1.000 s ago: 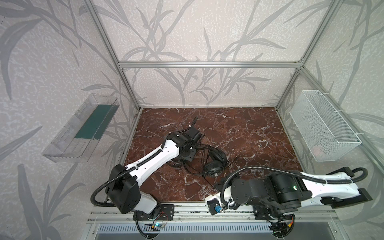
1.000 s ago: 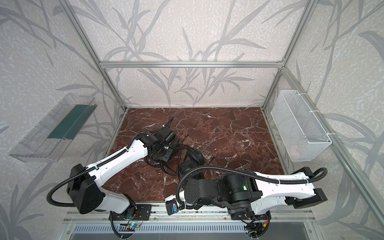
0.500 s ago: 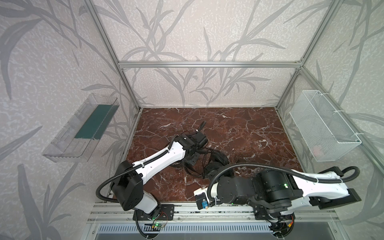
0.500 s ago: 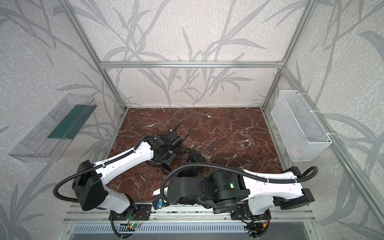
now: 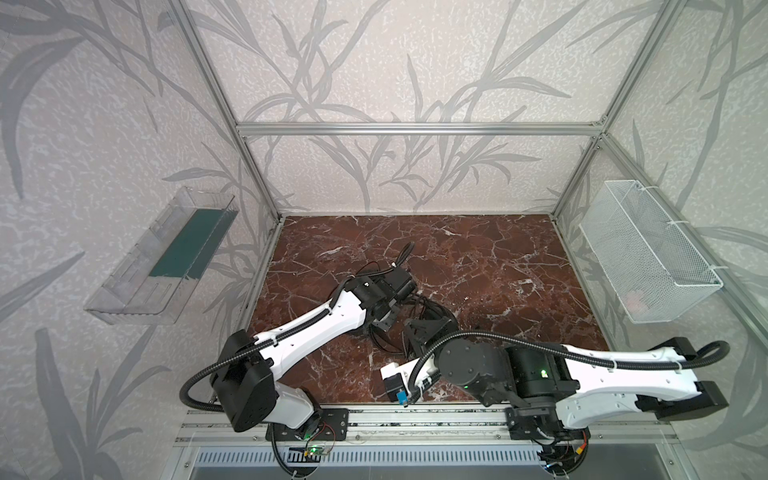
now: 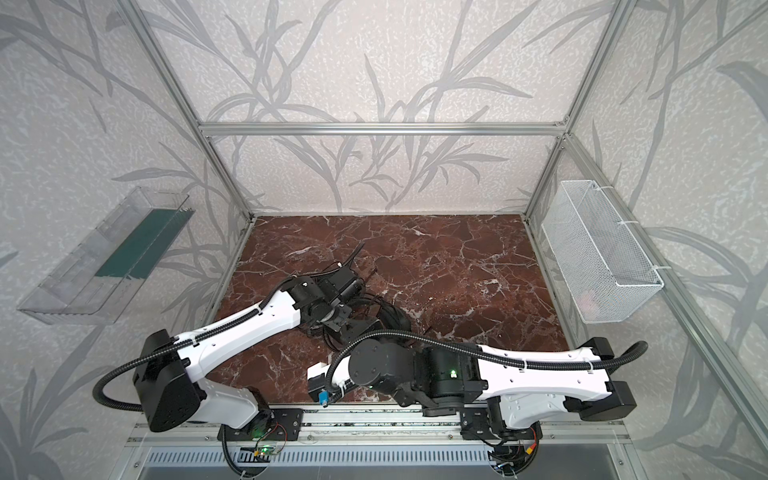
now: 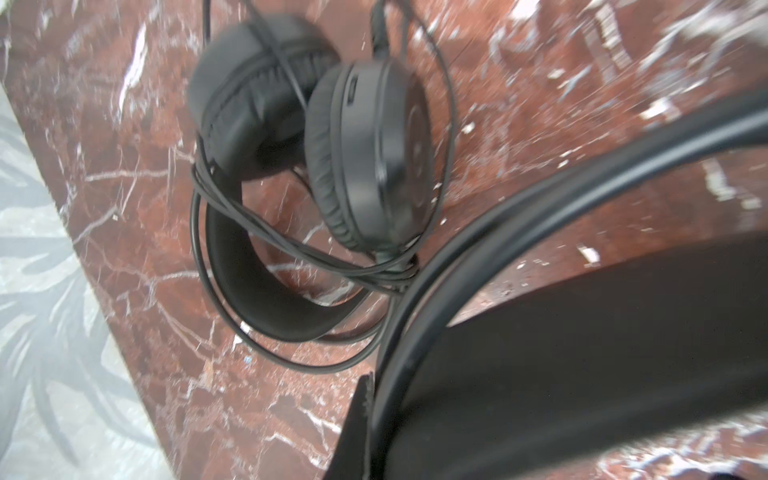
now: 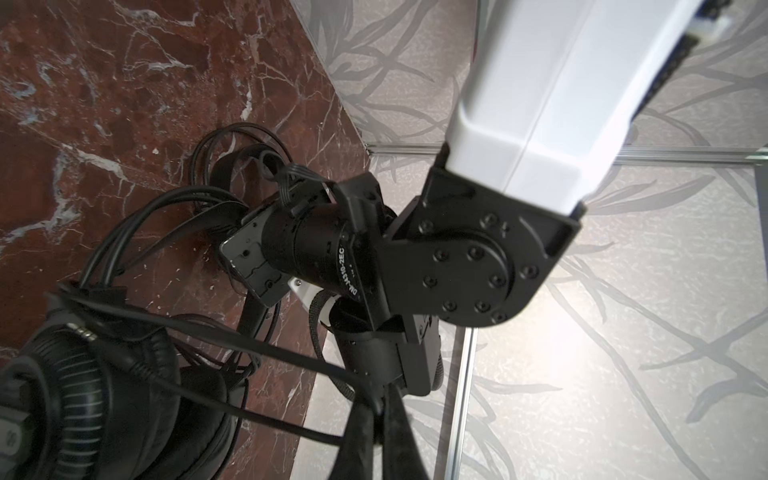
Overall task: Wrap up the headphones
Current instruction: 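Raise the right gripper with the cable end up beside the held headphones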
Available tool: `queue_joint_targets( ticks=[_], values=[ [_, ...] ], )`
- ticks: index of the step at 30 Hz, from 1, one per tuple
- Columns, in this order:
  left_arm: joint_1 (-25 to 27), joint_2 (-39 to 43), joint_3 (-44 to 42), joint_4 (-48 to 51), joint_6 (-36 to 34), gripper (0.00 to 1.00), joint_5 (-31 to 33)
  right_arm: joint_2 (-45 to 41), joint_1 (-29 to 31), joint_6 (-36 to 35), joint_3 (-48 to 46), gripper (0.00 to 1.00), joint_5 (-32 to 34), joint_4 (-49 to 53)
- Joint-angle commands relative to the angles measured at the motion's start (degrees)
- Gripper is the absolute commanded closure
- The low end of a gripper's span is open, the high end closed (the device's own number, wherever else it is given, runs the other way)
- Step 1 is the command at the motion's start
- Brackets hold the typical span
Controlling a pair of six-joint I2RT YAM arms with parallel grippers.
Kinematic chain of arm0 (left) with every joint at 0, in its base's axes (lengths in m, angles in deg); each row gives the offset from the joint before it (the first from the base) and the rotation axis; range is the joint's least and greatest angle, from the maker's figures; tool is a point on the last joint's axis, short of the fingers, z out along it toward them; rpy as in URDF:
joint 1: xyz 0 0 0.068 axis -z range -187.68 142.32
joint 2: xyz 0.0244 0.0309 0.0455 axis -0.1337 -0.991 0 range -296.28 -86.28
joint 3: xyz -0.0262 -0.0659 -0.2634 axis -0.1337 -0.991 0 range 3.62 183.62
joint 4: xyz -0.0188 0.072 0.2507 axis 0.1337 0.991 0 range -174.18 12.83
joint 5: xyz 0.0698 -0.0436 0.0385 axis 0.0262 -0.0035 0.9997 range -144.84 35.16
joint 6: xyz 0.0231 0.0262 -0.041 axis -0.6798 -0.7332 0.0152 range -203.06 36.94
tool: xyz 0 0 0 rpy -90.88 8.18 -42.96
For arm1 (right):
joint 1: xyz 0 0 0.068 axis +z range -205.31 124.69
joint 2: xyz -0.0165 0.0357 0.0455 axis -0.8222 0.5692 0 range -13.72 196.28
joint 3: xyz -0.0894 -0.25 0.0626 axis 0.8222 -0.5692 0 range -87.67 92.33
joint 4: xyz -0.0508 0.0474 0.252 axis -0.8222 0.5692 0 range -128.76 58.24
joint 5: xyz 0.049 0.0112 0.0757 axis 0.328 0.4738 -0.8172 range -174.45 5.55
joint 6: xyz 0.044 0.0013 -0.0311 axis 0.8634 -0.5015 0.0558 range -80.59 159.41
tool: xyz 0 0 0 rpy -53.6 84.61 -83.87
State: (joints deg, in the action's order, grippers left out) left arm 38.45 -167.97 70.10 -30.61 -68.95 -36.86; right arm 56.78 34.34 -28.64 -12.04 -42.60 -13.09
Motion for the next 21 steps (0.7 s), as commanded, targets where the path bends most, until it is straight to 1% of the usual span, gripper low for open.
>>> queue_joint_targets(
  ticks=[1, 3, 4, 7, 8, 9, 11, 12, 13, 15, 17, 19, 20, 21],
  values=[
    [0.62, 0.96, -1.70, -2.76, -0.84, 1.00, 2.90, -3.09, 0.31, -3.28, 1.53, 1.00, -1.92, -14.20],
    [0.71, 0.32, -1.71, -2.45, -0.99, 1.00, 3.42, -2.91, 0.58, -0.98, 4.56, 1.00, -2.01, -14.66],
    [0.92, -0.06, -1.47, -2.12, -0.80, 1.00, 3.62, -2.98, 0.53, 1.27, 6.10, 1.00, -2.72, -12.57],
    [1.59, -0.51, -1.31, -1.64, -0.84, 1.00, 4.07, -3.47, 0.46, 12.44, 11.81, 1.00, -9.60, 2.17],
    [1.75, -0.37, -1.29, -1.57, -0.84, 1.00, 4.26, -3.24, -0.11, 16.30, 14.21, 1.00, -13.32, 9.09],
    [1.77, -0.10, -1.41, -1.64, -0.90, 1.00, 4.11, -2.94, -0.66, 18.93, 15.45, 1.00, -13.96, 12.06],
    [1.90, 0.63, -1.79, -2.22, -1.26, 1.00, 3.76, -3.85, -2.17, 21.99, 13.64, 1.00, -11.23, 9.84],
    [1.95, 1.21, -1.94, -2.36, -1.28, 1.00, 3.28, -4.93, -3.42, 23.22, 12.14, 1.00, -11.80, 9.38],
    [2.08, 1.63, -2.09, -2.71, -1.64, 1.00, 2.54, -6.07, -5.06, 24.54, 10.90, 1.00, -12.86, 9.25],
    [2.70, 2.77, -2.47, -3.49, -2.00, 1.00, 1.59, -8.34, -8.28, 30.23, 8.67, 1.00, -18.52, 10.08],
    [3.44, 3.78, -3.05, -4.44, -2.87, 1.00, -0.10, -9.76, -9.73, 33.40, 6.50, 1.00, -22.30, 9.32],
    [4.49, 4.64, -3.77, -5.53, -3.54, 1.00, -1.04, -10.78, -10.33, 35.95, 4.35, 1.00, -22.82, 6.90],
    [4.98, 4.80, -3.94, -5.68, -3.86, 1.00, -1.56, -11.12, -10.64, 36.80, 3.95, 0.97, -23.67, 6.53],
    [5.50, 4.88, -4.05, -5.67, -3.98, 1.00, -1.68, -11.26, -10.75, 36.77, 3.67, 0.95, -22.97, 5.68]
  ],
)
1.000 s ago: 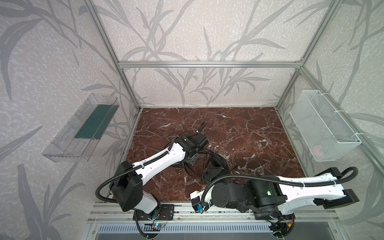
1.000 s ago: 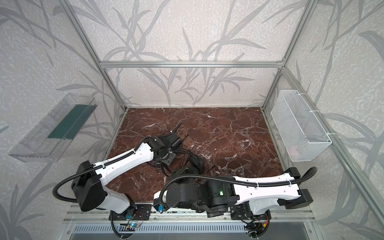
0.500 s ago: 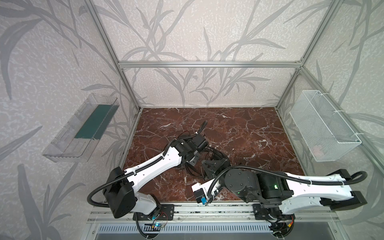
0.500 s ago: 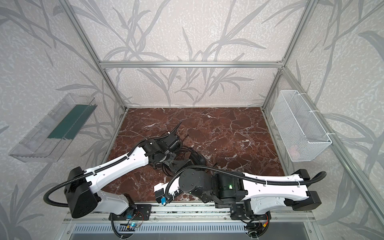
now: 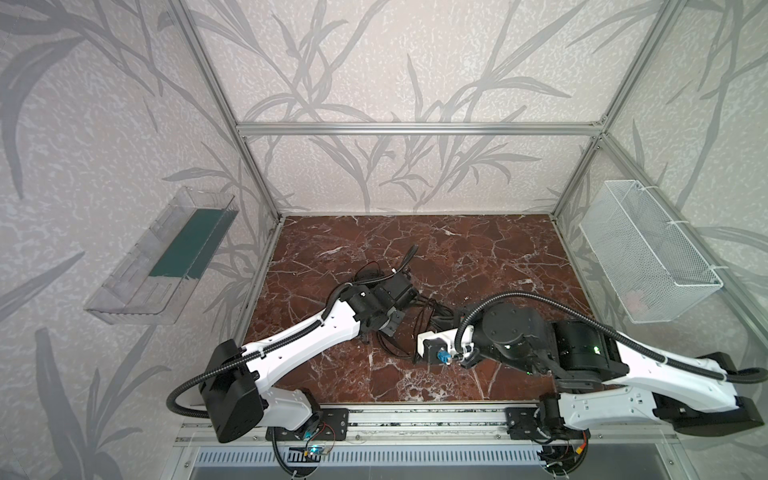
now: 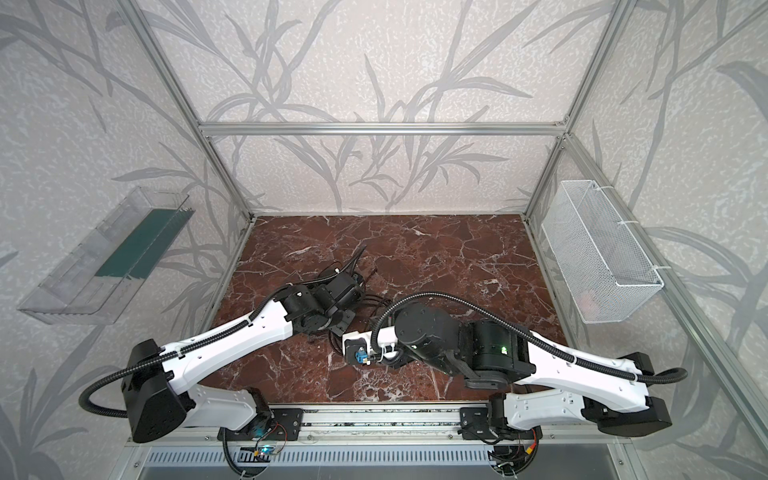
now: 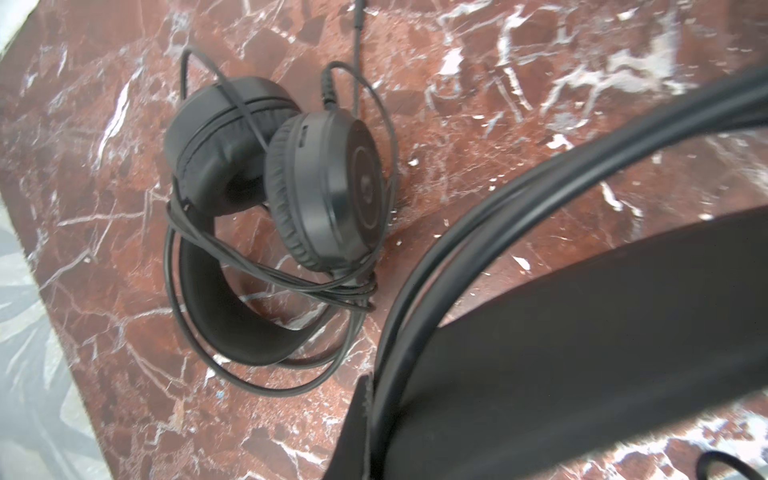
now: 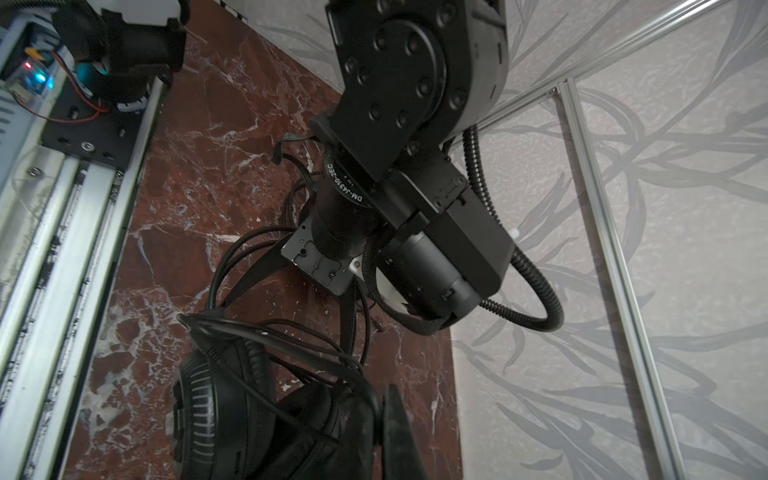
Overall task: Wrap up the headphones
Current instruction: 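Raise the right gripper with the cable end up beside the held headphones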
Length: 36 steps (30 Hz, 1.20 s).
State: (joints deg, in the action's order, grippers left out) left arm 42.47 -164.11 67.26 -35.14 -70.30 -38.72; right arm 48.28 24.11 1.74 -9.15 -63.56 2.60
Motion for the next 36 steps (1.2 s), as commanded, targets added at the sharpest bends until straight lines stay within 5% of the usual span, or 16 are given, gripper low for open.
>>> queue_joint_targets(
  ticks=[1, 5, 12, 17, 30, 36],
  values=[
    [1.93, 1.03, -1.37, -1.20, -2.86, 1.00, 0.10, -2.68, -0.52, 6.69, 0.81, 0.91, -0.09, -10.59],
    [4.01, 1.22, -1.67, -1.40, -3.77, 1.00, -1.19, 2.34, -1.56, 9.29, 7.03, 0.93, 5.25, -2.01],
    [5.63, 5.21, -3.30, -3.25, -5.06, 1.00, -6.84, 0.43, -9.00, 15.89, 1.47, 1.00, -1.77, -0.30],
    [6.75, 8.34, -5.80, -6.05, -5.91, 1.00, -8.90, 0.11, -12.62, 17.46, -1.30, 0.86, -2.75, -0.42],
    [8.15, 10.14, -6.16, -5.94, -6.68, 1.00, -11.72, 2.58, -20.00, 20.74, -3.13, 0.70, -2.34, -0.17],
    [8.15, 11.41, -5.60, -4.61, -6.55, 1.00, -10.85, 2.79, -20.33, 23.51, -5.18, 0.87, -5.13, -0.39]
  ],
)
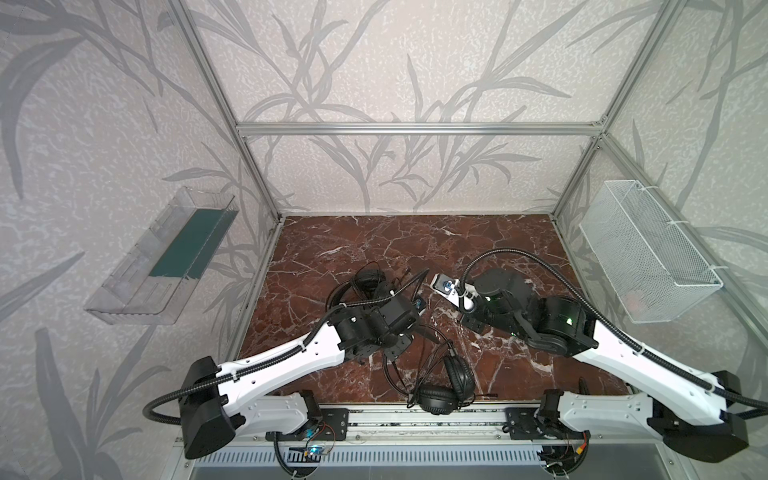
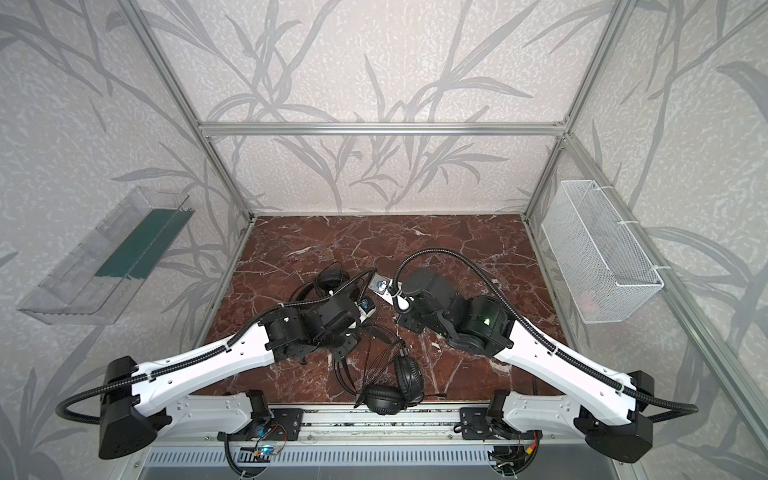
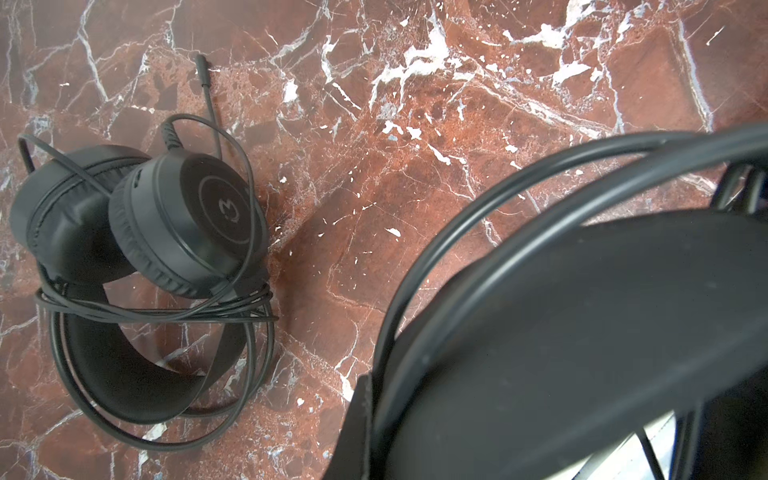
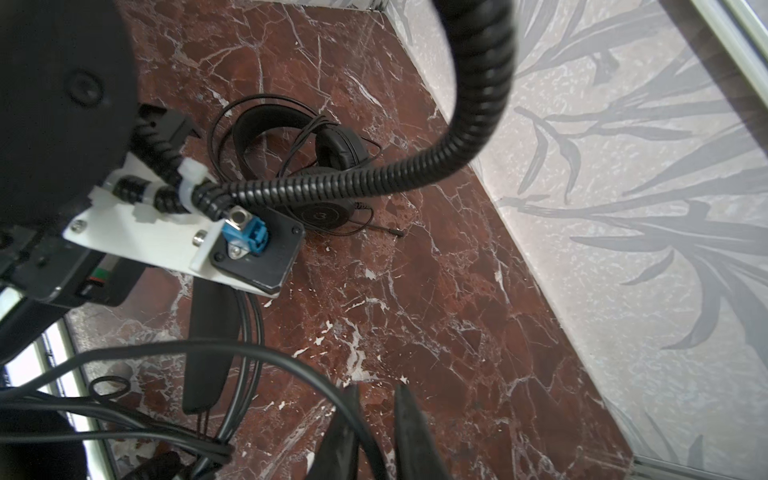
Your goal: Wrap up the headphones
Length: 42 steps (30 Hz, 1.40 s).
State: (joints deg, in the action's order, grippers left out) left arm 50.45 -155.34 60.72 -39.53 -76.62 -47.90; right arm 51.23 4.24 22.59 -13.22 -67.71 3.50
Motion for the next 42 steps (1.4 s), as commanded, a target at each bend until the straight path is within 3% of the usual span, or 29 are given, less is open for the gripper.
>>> queue_joint_targets(
  ticks=[1, 6, 9, 13, 18, 25, 32, 42],
  values=[
    [0.22, 3.00, 1.20, 0.19, -0.25, 1.00, -1.75, -0.32, -0.57, 3.00, -1.98, 0.89, -0.81, -1.98],
    [0.14, 6.00, 3.59, 3.30, 0.14, 1.00, -2.31, -1.98, -4.99, 7.49, -6.24, 1.00, -0.86, -6.14],
    [0.13, 8.22, 4.41, 3.99, 0.89, 1.00, -3.82, -3.24, -8.53, 10.94, -9.09, 1.00, -6.14, -9.20],
    [0.09, 10.26, 5.45, 4.49, 2.20, 1.00, -4.22, -3.31, -10.42, 13.96, -11.99, 1.00, -6.97, -11.61],
    [-0.40, 12.03, 7.08, 3.56, 3.50, 1.00, -5.28, -2.45, -12.57, 18.22, -16.22, 1.00, -13.27, -15.00],
    [-3.81, 10.88, 10.34, 4.69, 4.11, 1.00, -3.34, -2.89, -12.53, 20.89, -18.60, 0.78, -15.38, -16.27],
    [-6.77, 8.80, 12.34, 4.97, 5.29, 1.00, -2.90, -5.33, -12.53, 23.88, -23.58, 0.65, -22.65, -20.52],
    [-9.87, 5.50, 14.52, 7.36, 6.63, 1.00, -5.15, -12.16, -14.55, 24.46, -23.23, 0.36, -18.44, -15.58]
  ],
)
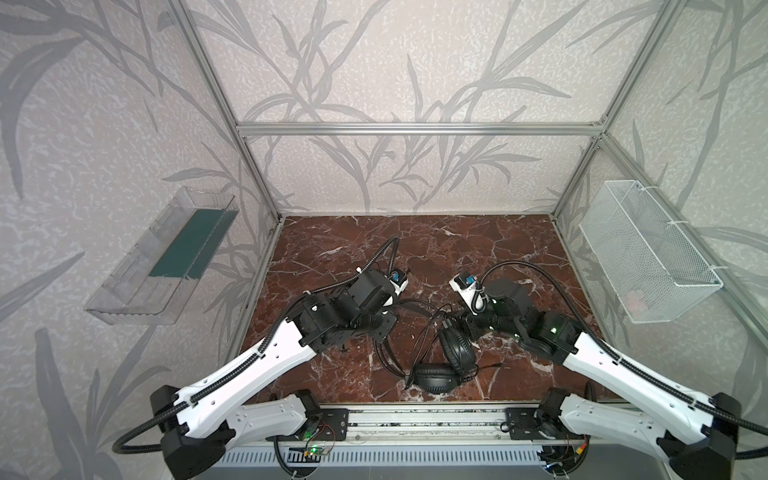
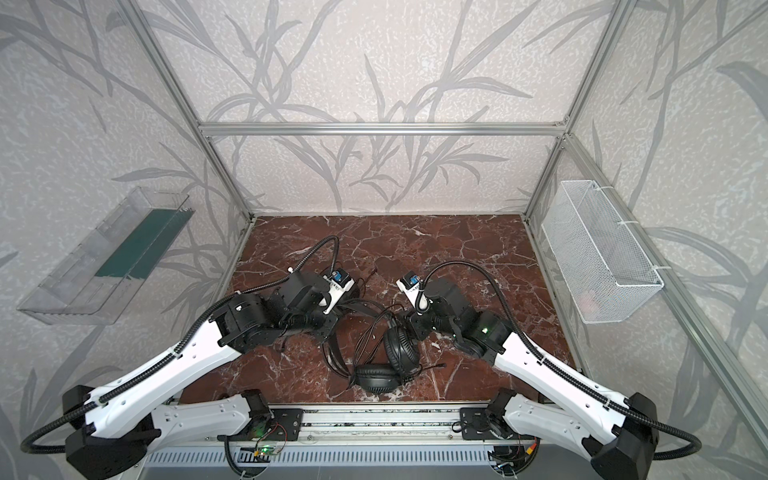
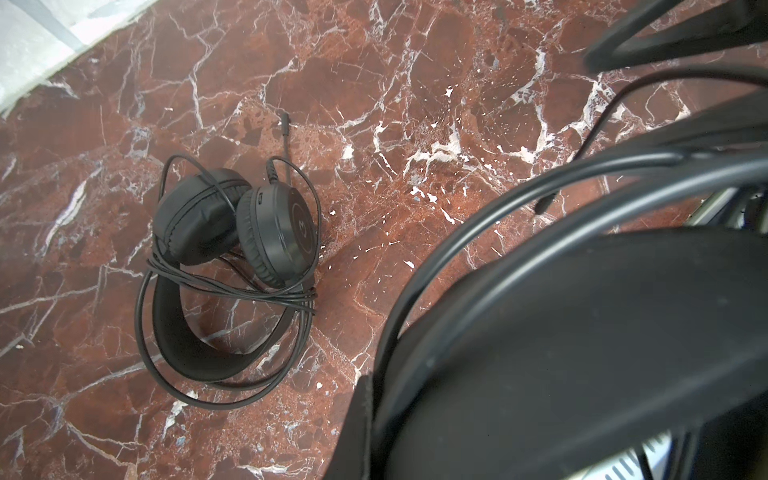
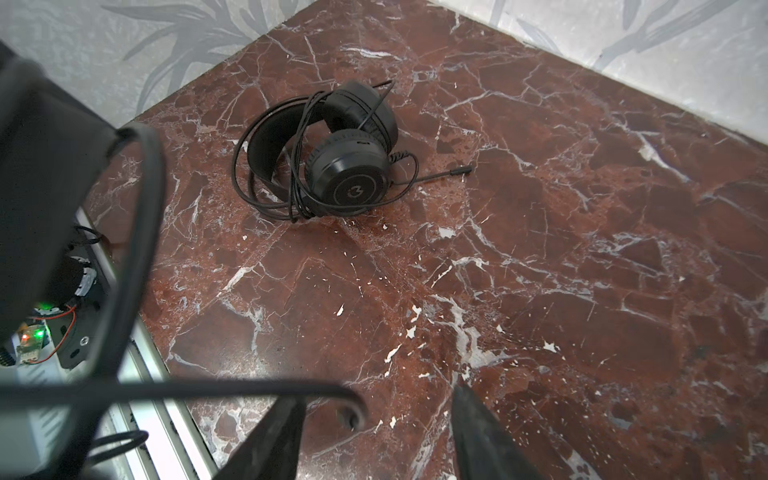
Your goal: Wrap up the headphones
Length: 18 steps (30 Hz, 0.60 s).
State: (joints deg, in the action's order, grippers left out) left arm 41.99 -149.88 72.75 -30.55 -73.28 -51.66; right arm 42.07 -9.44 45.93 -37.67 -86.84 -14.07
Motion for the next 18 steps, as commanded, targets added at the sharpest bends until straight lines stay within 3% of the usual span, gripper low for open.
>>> queue_joint_targets(
  ticks=[1, 6, 18],
  values=[
    [-2.03, -0.20, 2.43, -1.38, 3.49, 1.00, -1.78, -3.83, -1.36, 1.04, 1.48, 0.33, 1.50, 2.94],
    [-4.12, -2.54, 3.07, 0.03, 4.02, 1.00, -2.69, -4.01, -2.89, -0.29, 4.99, 0.27, 10.74, 11.81],
    [-6.37, -11.99, 7.47, 0.09, 5.31, 1.00, -1.14, -14.27, -12.01, 5.55, 6.74, 0.09, 14.38, 15.83]
  ],
)
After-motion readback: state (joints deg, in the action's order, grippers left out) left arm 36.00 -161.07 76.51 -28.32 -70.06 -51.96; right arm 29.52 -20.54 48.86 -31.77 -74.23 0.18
